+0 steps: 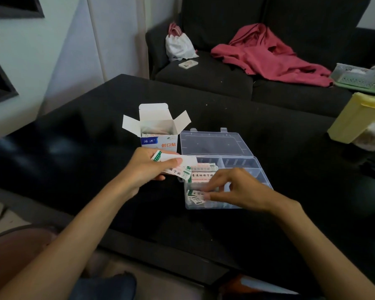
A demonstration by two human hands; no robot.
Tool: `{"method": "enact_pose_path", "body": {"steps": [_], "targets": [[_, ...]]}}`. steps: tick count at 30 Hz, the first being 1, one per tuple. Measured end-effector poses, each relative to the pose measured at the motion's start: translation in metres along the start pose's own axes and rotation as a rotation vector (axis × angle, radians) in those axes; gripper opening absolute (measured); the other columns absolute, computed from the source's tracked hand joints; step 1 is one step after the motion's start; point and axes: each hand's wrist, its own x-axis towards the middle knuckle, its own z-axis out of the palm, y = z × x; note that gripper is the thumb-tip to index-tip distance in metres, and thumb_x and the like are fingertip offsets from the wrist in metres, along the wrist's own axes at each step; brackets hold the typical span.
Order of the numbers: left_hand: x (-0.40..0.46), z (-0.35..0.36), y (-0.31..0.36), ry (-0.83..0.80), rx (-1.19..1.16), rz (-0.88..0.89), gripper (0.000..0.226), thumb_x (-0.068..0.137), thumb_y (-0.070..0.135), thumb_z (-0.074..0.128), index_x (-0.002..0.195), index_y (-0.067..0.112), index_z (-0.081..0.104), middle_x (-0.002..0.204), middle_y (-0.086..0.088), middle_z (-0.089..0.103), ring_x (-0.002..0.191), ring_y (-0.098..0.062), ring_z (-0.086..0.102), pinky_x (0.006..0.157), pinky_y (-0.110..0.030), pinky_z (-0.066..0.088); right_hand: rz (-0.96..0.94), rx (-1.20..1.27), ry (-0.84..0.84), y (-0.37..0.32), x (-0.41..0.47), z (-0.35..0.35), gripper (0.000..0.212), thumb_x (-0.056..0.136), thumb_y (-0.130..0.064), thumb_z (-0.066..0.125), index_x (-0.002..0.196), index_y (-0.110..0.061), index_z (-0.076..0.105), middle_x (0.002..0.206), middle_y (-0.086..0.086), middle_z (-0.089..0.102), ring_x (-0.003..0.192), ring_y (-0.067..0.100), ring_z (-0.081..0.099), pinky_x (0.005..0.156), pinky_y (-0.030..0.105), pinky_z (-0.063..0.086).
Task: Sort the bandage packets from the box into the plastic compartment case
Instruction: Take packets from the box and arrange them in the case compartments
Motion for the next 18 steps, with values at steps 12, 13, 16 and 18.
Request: {"method": "enact_pose_path", "body": {"steps": [12, 13, 16, 18], "targets": [[-0.001, -0.003, 0.0, -0.071, 0.057, -0.136, 0.013, 0.079, 0.021, 0.074, 0.091, 0.021, 0.068, 0.086, 0.003, 0.072, 0.074, -0.009, 0.066, 0.045, -0.011, 0.046, 0.048, 0.031, -0.104, 0.006, -0.002, -0.001, 0.019, 0.086, -0.035, 0.063, 0.103, -0.031, 0.069, 0.121, -0.012, 0.062, 0.111, 0.001, 0.053, 0.088, 0.02, 0.045], [-0.001, -0.004, 0.0, -0.066, 0.055, -0.137, 0.013, 0.079, 0.021, 0.074, 0.091, 0.021, 0.068, 0.086, 0.003, 0.072, 0.074, -0.009, 0.067, 0.045, -0.012, 0.047, 0.037, -0.005, -0.1, 0.007, -0.004, 0.0, 0.019, 0.085, -0.033, 0.064, 0.104, -0.032, 0.069, 0.123, -0.013, 0.061, 0.114, 0.001, 0.052, 0.091, 0.022, 0.045], [0.0, -0.005, 0.001, -0.051, 0.04, -0.129, 0.011, 0.079, 0.021, 0.074, 0.088, 0.022, 0.068, 0.085, 0.003, 0.072, 0.075, -0.009, 0.066, 0.047, -0.012, 0.047, -0.009, -0.099, 0.011, 0.007, -0.006, 0.008, 0.022, 0.084, -0.029, 0.067, 0.105, -0.031, 0.069, 0.12, -0.011, 0.064, 0.113, 0.003, 0.056, 0.095, 0.027, 0.049], [0.0, -0.005, 0.001, -0.044, 0.033, -0.123, 0.009, 0.079, 0.021, 0.074, 0.084, 0.025, 0.068, 0.084, 0.004, 0.072, 0.075, -0.009, 0.066, 0.047, -0.012, 0.047, -0.04, -0.167, 0.073, 0.004, -0.006, 0.012, 0.024, 0.084, -0.032, 0.065, 0.108, -0.031, 0.068, 0.118, -0.011, 0.065, 0.111, 0.005, 0.059, 0.094, 0.025, 0.049]]}}
